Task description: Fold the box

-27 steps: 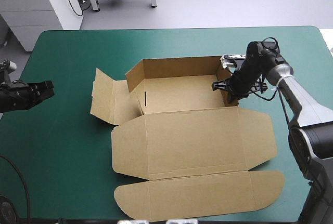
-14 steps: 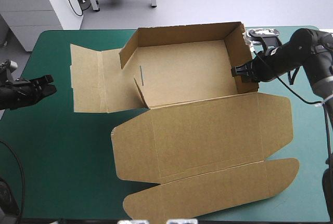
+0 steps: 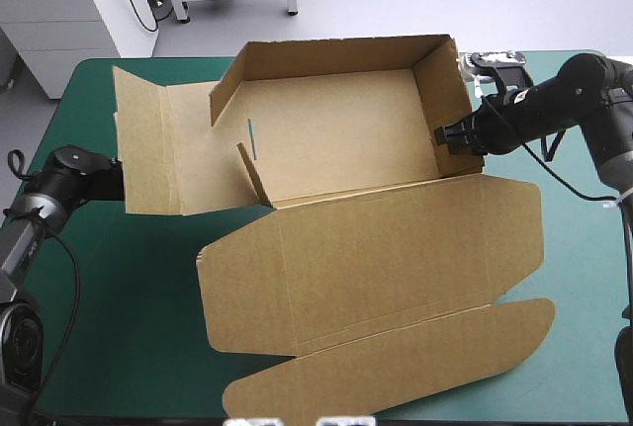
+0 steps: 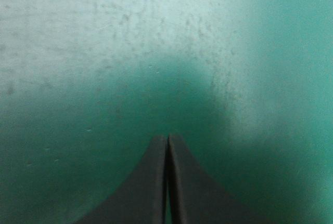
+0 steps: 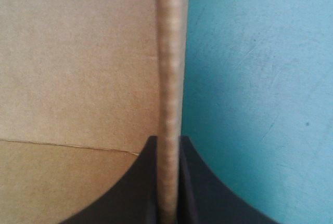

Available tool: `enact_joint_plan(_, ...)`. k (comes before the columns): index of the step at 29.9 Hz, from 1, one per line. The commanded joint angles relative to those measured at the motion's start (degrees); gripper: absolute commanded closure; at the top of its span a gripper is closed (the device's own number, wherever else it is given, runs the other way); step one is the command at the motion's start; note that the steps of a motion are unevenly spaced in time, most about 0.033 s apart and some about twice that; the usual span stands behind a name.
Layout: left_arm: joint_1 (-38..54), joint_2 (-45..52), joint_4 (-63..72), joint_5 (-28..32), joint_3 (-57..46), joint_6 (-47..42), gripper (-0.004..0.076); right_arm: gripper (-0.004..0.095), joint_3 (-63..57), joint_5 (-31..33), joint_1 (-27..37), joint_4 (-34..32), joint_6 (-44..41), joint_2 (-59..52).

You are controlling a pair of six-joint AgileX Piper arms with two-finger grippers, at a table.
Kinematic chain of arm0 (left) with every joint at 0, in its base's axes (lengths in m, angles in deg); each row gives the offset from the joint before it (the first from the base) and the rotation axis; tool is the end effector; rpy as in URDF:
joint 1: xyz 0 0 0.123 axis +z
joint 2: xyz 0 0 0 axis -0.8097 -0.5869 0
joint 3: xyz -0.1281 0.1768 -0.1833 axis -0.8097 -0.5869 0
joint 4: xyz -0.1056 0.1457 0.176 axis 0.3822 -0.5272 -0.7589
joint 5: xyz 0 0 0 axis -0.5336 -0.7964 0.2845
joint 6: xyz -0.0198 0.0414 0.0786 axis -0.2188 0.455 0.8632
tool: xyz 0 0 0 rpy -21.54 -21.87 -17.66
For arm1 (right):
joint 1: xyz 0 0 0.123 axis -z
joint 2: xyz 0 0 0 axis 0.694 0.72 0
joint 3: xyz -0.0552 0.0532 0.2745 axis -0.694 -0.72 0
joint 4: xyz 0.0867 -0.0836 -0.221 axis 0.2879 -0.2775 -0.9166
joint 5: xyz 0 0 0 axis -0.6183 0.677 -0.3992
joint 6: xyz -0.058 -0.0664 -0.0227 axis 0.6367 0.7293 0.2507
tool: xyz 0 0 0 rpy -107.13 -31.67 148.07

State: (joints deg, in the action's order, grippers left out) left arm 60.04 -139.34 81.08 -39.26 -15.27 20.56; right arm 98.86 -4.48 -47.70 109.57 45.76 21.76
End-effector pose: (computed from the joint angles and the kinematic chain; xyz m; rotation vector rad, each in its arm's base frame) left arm 0.3242 -0.0245 0.2622 -0.1748 2.5049 -0.9449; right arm 0.3135 0.0541 0.4018 -0.3339 2.5386 0.4794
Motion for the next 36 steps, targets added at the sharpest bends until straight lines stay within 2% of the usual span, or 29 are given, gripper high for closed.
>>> enact_joint_plan(1, -2.4, 4.0, 8.0, 3.6, 1.3, -0.7, 0.0733, 0.0908, 1.7, 0.4, 0.3, -1.1, -0.3, -1.8)
enact_joint_plan(5, -3.7, 7.2, 15.8, 3.8, 1.3, 2.0, 0.0733, 0.0908, 1.7, 0.4, 0.3, -4.3, -1.2, -1.3)
enact_joint_plan(15, -9.1, 10.9, 23.2, 3.4, 1.4, 3.2, 0.0733, 0.0908, 1.7, -0.4, 0.3, -4.6, -1.6, -0.1)
enact_joint_plan(26, -9.4, 11.1, 30.9, -2.0, 3.0, 3.4, 0.0724, 0.0907, 1.7, -0.4, 0.3, -4.6, -1.7, 0.5)
enact_joint_plan(30, -9.4, 11.1, 30.7, -5.0, 3.0, 5.8, 0.0637, 0.0908, 1.7, -0.2, 0.3, -5.6, -1.7, 0.5)
enact_joint_plan(36, -9.4, 11.1, 34.4, -8.7, 3.0, 5.8, 0.0360, 0.0907, 1.7, 0.2, 0.3, -7.2, -1.8, 0.5)
